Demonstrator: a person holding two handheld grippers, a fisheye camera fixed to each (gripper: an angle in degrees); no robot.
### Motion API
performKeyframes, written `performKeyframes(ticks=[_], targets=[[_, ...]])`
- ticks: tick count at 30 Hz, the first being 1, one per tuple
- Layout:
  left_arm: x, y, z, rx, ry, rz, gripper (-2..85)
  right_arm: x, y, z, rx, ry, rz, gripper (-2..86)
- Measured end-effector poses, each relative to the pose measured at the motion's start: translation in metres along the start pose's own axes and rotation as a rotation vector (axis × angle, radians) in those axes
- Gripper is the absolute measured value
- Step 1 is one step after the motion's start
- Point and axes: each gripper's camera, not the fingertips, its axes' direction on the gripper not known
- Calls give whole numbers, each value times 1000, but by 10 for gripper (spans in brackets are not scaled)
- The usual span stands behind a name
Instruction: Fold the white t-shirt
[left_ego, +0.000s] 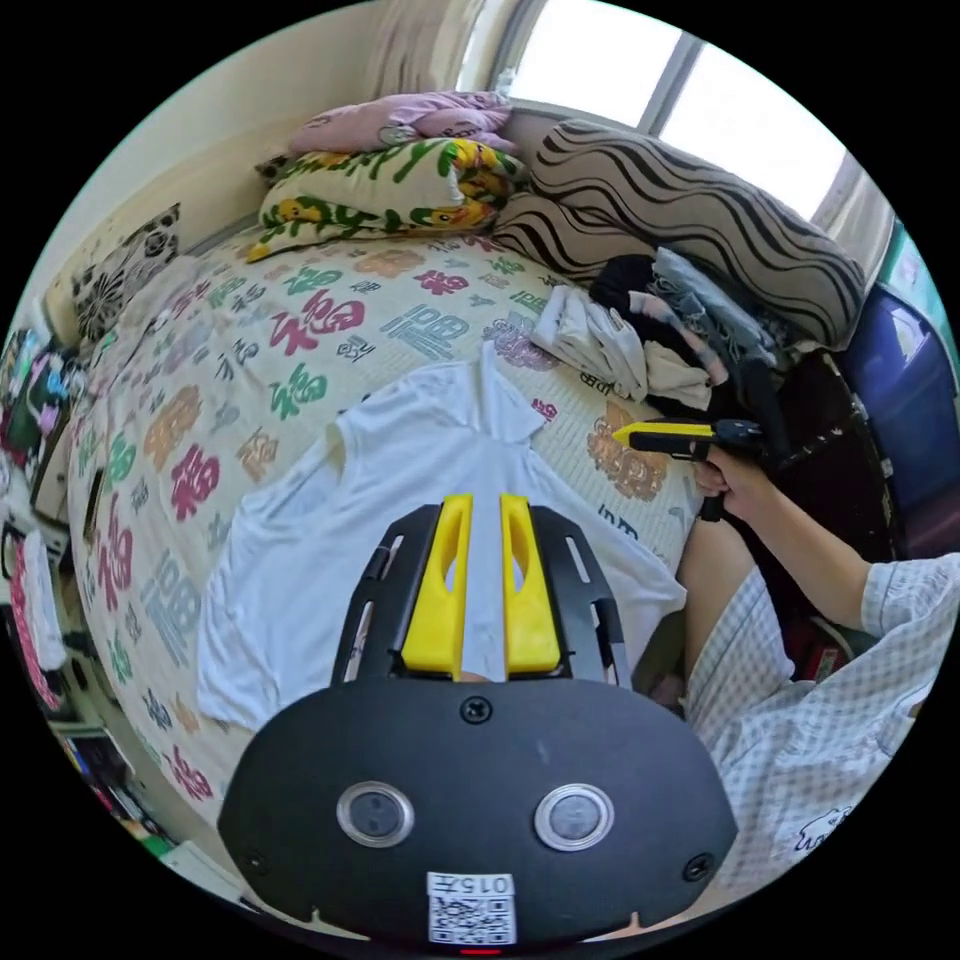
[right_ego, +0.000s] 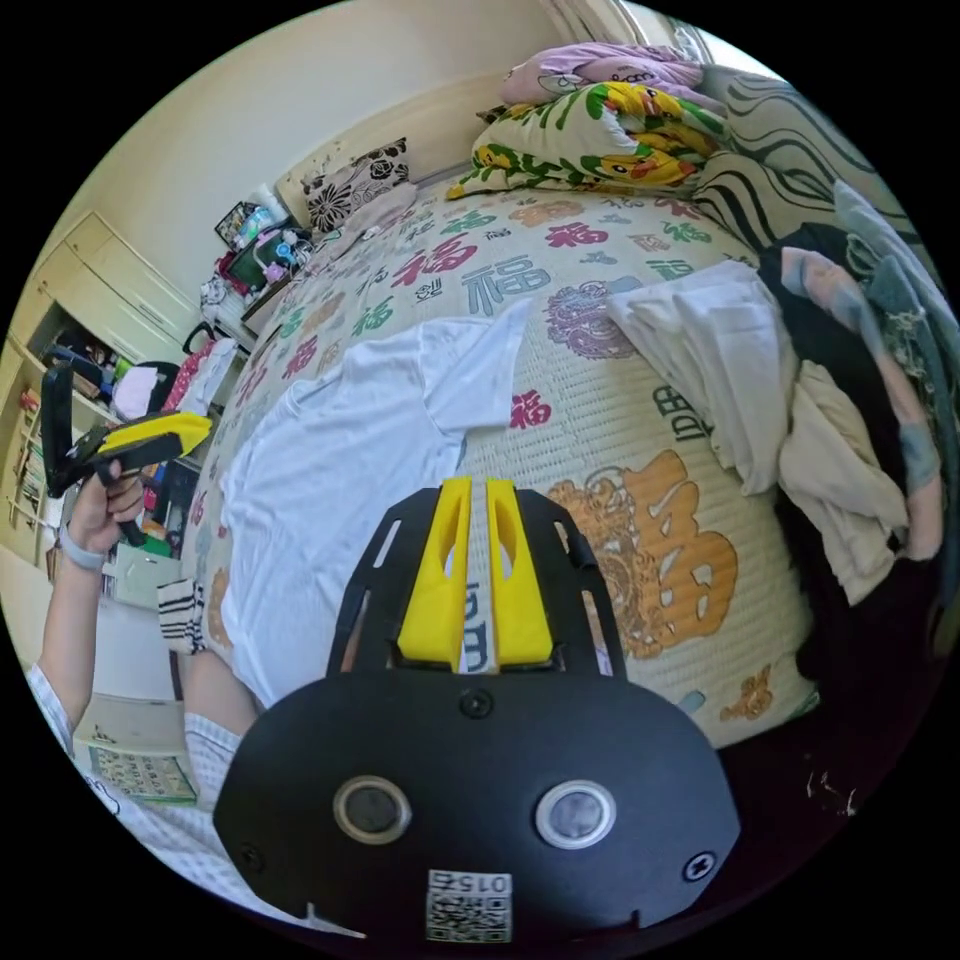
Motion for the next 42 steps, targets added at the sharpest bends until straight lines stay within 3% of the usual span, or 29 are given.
performKeyframes(ticks=[9,18,26,31,36,42], targets=[[0,-194,141,-43,64,-16,19,76,-50,61,-56,-127,201,30],[1,-271,244,-171,51,-57,2,107,-63,80,-40,-177,168,-8],[-25,-280,216,-71,163,-125,-1,144,-48,59,61,-259,220,-4],[-42,-285,202,-76,222,-148,1,127,-77,85,-61,-233,141,36],[-48,-296,192,-100,204,-128,2,113,-88,92,-46,-182,85,0],[-49,-312,170,-73,211,-68,-3,137,-65,60,71,-210,182,-9]])
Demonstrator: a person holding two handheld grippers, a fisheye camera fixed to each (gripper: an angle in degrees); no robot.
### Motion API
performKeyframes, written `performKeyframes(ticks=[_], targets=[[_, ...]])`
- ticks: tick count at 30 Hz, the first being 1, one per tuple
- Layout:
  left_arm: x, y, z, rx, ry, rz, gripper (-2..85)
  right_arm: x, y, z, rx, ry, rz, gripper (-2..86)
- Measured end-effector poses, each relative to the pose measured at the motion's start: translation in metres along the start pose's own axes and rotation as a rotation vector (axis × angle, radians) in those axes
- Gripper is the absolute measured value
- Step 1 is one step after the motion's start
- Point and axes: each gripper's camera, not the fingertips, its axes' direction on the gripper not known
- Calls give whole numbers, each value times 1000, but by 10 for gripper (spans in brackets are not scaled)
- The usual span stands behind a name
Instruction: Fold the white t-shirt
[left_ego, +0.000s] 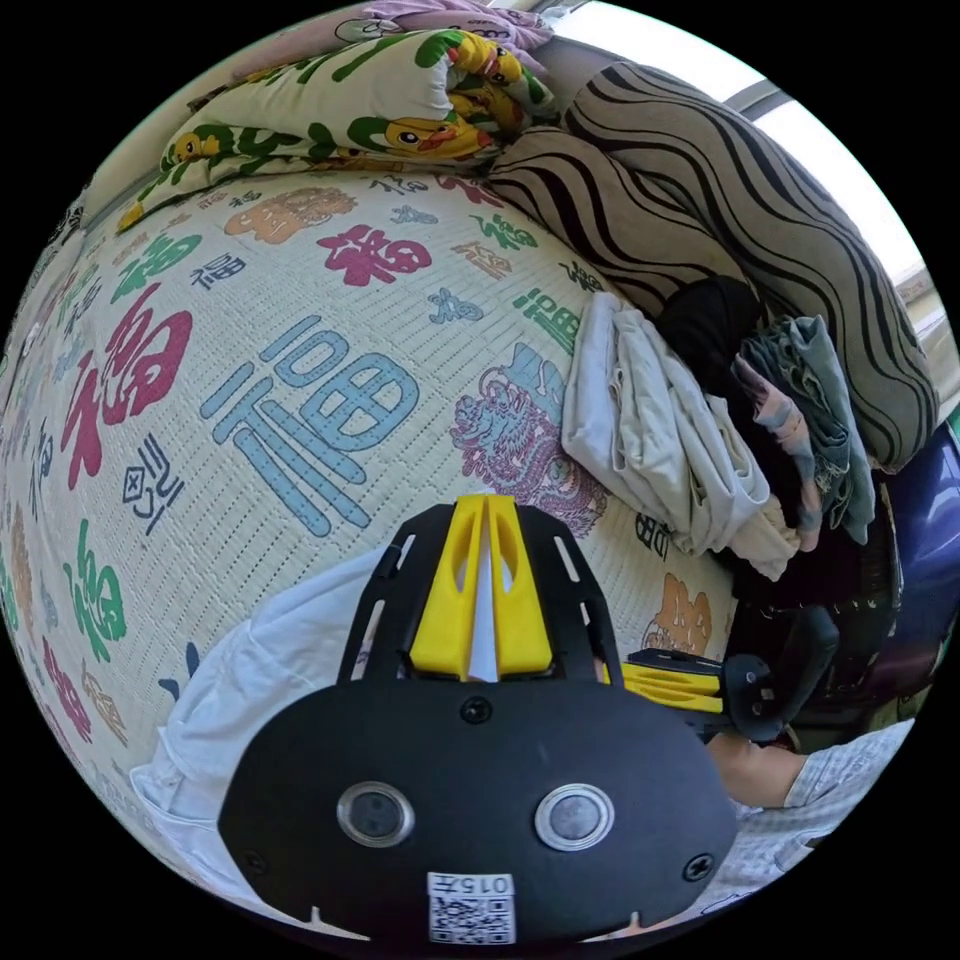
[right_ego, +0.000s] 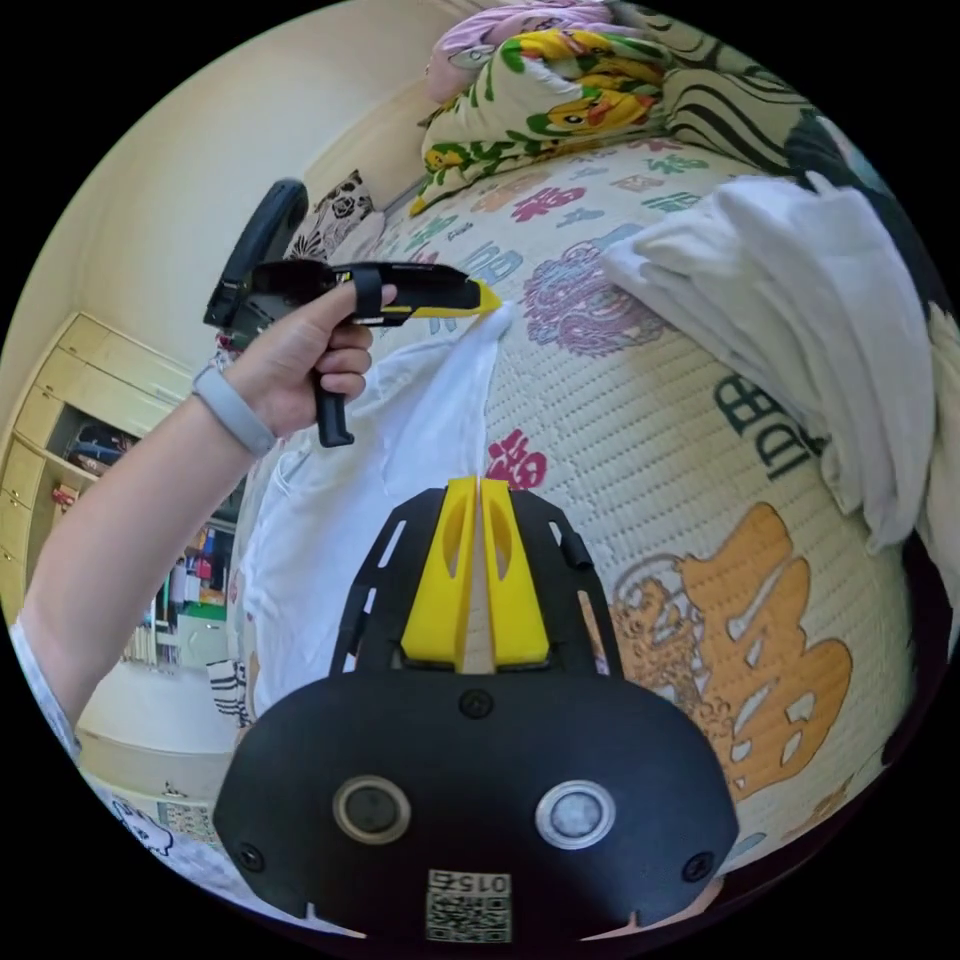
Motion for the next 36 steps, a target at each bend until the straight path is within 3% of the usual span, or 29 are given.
performKeyframes(ticks=[4,10,14,21,28,33,36], targets=[[-3,-9,-26,40,63,1,-4,0,7,-14,28,-60,-9,-9],[-40,15,-116,224,179,-24,-4,-61,2,-27,51,-32,-238,-9],[-105,100,-182,375,283,-144,-3,-114,6,-5,-52,-18,-434,-8],[-195,248,-200,399,290,-496,7,-156,32,61,-281,81,-566,-6],[-186,229,-210,397,321,-476,78,-156,13,42,-174,115,-479,-5],[-163,197,-188,329,262,-495,9,-162,14,76,-385,62,-497,-9],[-147,211,-212,416,228,-448,0,-161,24,77,-368,99,-490,-9]])
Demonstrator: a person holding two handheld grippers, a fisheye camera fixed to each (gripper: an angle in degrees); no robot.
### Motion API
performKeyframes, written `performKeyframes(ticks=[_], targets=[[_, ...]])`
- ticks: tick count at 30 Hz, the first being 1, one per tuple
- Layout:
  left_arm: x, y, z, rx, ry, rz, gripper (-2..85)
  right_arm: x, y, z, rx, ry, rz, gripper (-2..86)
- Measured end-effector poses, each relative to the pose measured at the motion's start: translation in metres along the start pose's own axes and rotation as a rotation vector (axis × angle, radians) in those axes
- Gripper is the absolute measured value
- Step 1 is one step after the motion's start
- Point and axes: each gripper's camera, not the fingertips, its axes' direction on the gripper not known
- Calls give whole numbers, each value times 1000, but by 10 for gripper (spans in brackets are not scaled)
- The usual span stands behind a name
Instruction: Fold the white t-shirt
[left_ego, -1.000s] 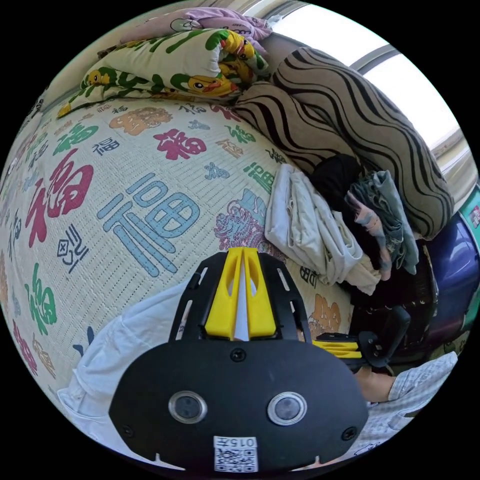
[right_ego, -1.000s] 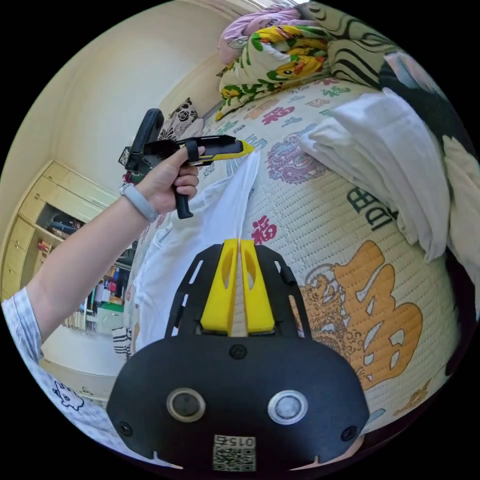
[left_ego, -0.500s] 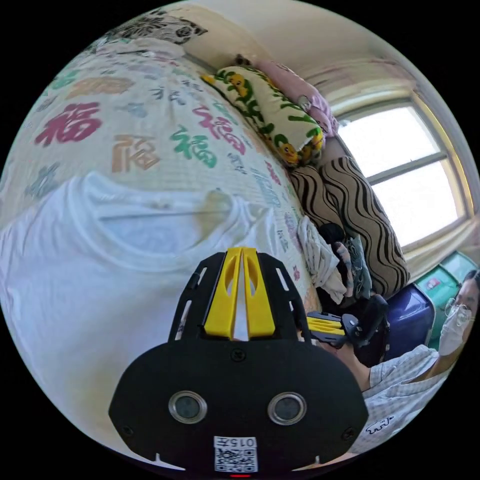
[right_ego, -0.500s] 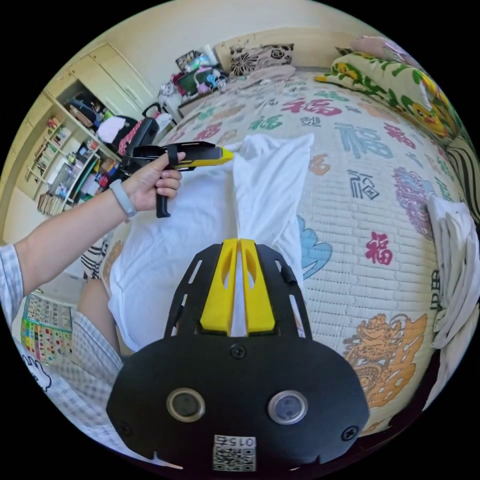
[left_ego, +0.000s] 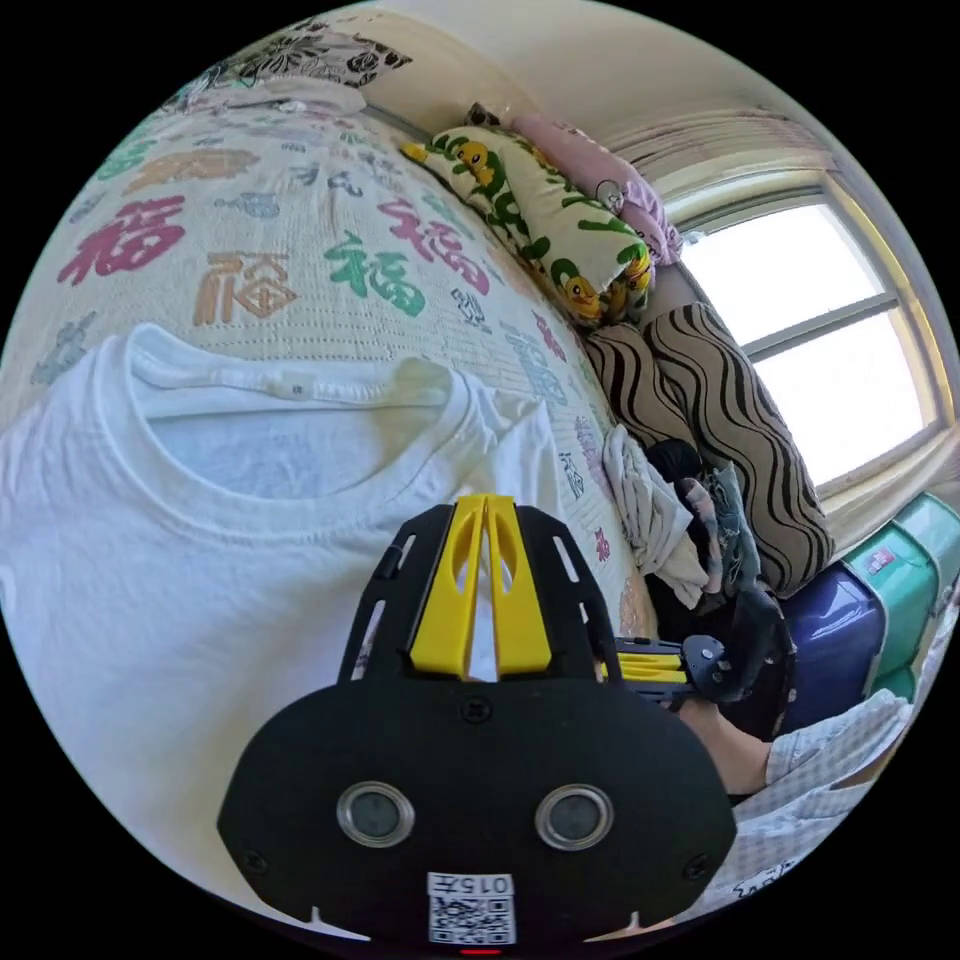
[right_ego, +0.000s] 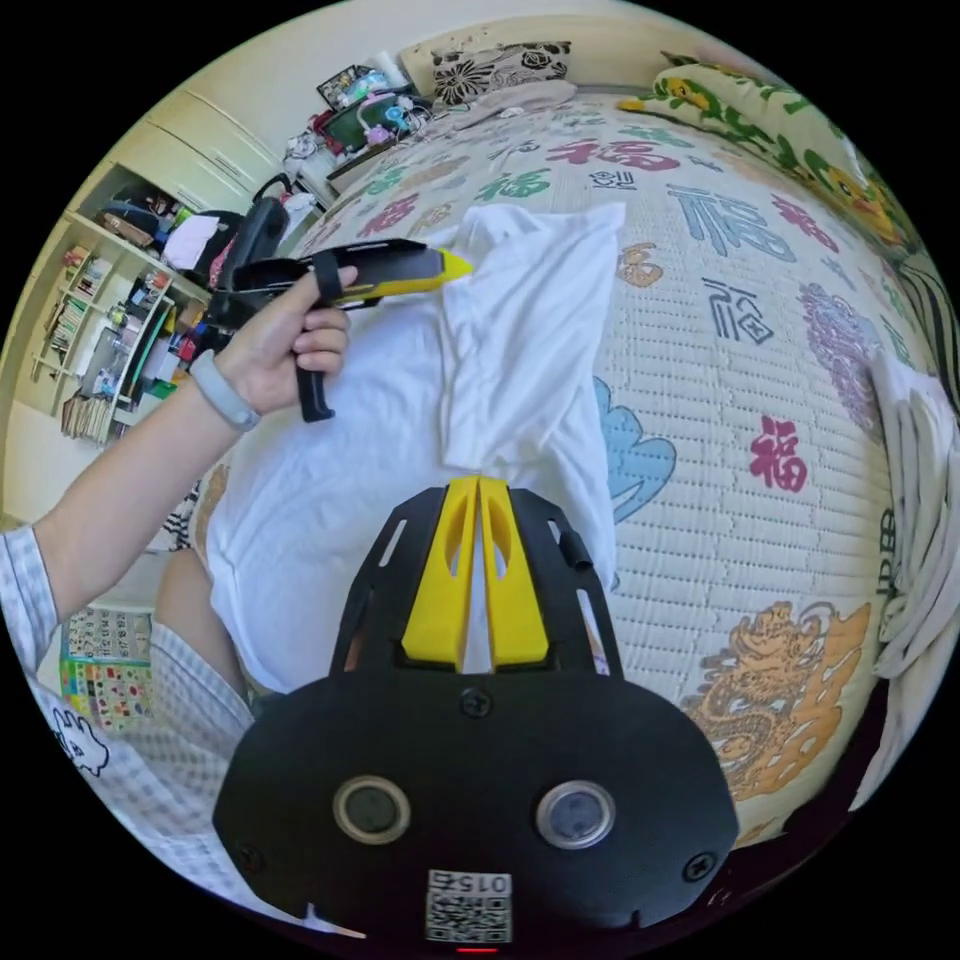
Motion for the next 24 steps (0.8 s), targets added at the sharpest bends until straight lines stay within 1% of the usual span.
performKeyframes(ticks=[1,3,5,7,11,13,15,16,17,18,21,24], targets=[[4,3,-8,13,-8,21,-1,1,1,-2,7,-14,10,-8],[10,19,-29,6,-101,60,0,7,7,-18,83,-52,69,-4],[11,28,-29,-58,-190,93,5,15,10,-32,160,-19,114,5],[15,31,-29,-105,-211,122,17,23,9,-40,194,18,134,28],[50,14,-39,36,-204,189,47,25,-7,-30,100,36,93,66],[64,-6,-20,7,-179,200,62,22,-14,-25,77,47,76,67],[74,-32,21,-86,-149,185,69,15,-21,-19,48,91,49,53],[76,-36,31,-105,-160,178,65,14,-21,-20,49,99,40,48],[80,-43,50,-138,-183,172,58,12,-20,-23,57,108,44,20],[83,-48,65,-166,-208,172,33,13,-17,-25,61,120,51,3],[86,-52,77,-150,-283,163,12,15,-7,-31,74,151,39,-7],[89,-46,78,-157,-260,156,16,21,-2,-36,99,113,52,-4]])
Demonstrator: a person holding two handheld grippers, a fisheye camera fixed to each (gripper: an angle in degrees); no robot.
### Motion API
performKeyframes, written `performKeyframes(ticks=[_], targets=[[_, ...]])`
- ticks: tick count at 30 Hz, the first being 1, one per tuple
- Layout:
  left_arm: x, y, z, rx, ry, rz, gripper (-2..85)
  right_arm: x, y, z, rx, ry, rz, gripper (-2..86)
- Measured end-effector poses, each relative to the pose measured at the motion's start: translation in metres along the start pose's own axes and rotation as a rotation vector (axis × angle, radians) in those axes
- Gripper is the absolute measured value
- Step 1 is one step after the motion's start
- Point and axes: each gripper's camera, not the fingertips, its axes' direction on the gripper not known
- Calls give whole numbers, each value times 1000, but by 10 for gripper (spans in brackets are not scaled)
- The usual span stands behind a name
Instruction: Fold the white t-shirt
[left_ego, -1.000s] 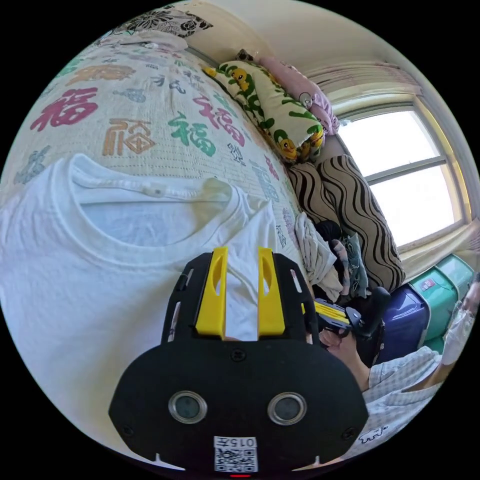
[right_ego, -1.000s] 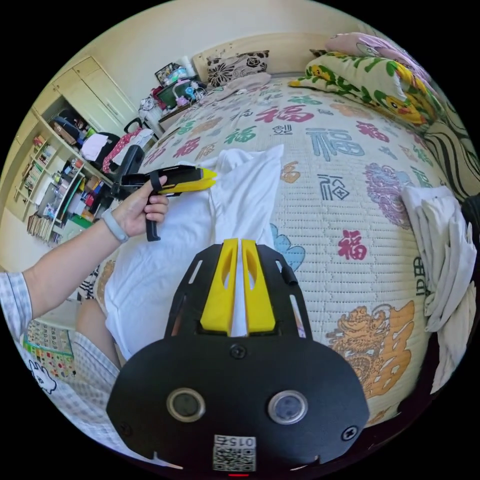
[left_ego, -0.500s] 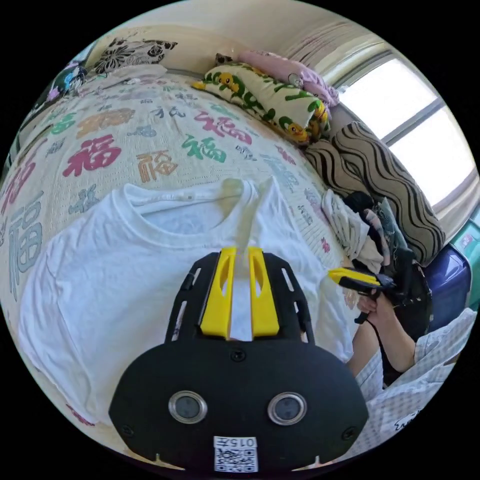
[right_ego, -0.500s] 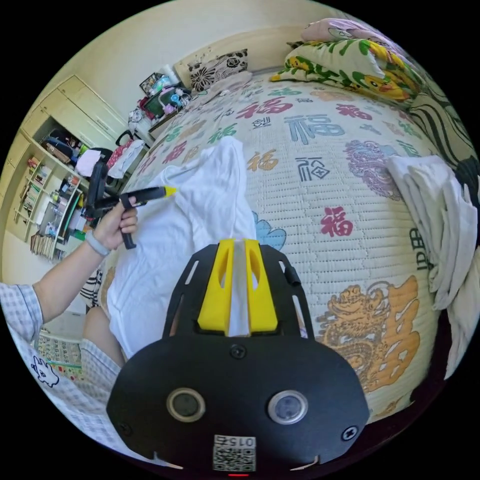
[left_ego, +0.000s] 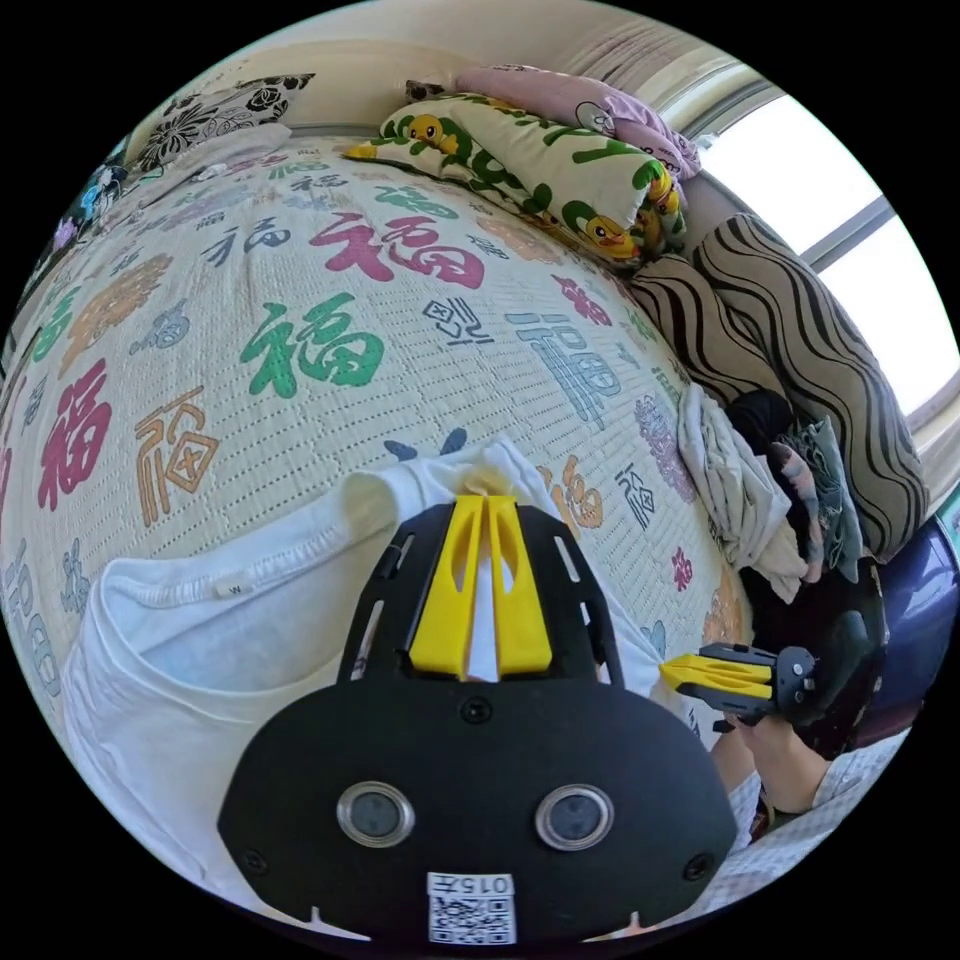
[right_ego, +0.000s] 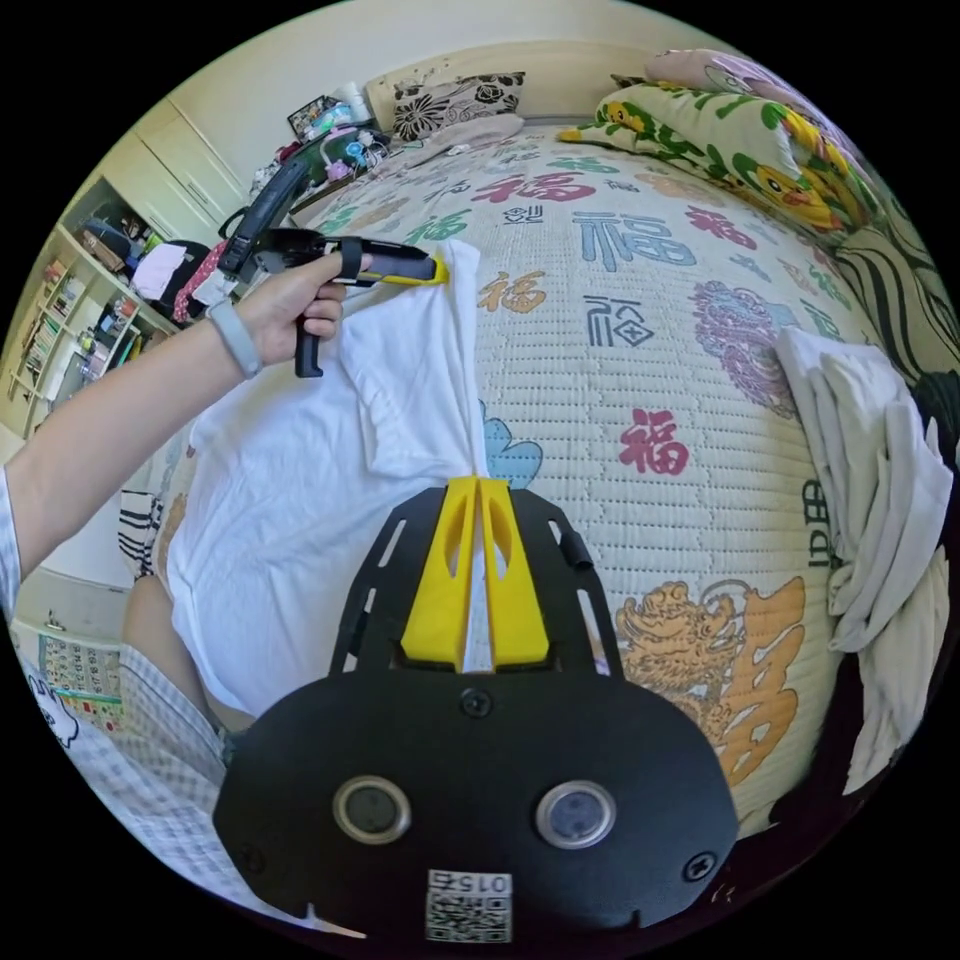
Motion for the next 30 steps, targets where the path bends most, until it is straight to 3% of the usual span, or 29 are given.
performKeyframes(ticks=[4,8,14,17,21,25,30], targets=[[2,27,-34,59,74,16,51,-2,0,-19,56,43,25,16],[5,70,-74,92,10,53,59,-26,-8,-34,134,-21,-67,38],[-5,89,-60,-33,86,4,20,-63,-29,18,-94,42,-186,17],[-3,95,-79,-11,144,-31,8,-65,-25,6,-64,54,-202,-6],[-3,110,-108,-20,134,-47,3,-51,-13,-22,-3,-120,-165,-10],[-16,131,-101,-110,132,-97,2,-53,-8,-8,-104,-167,-196,-10],[-8,175,-140,-39,167,-131,3,-66,3,-19,-119,-171,-255,-10]])
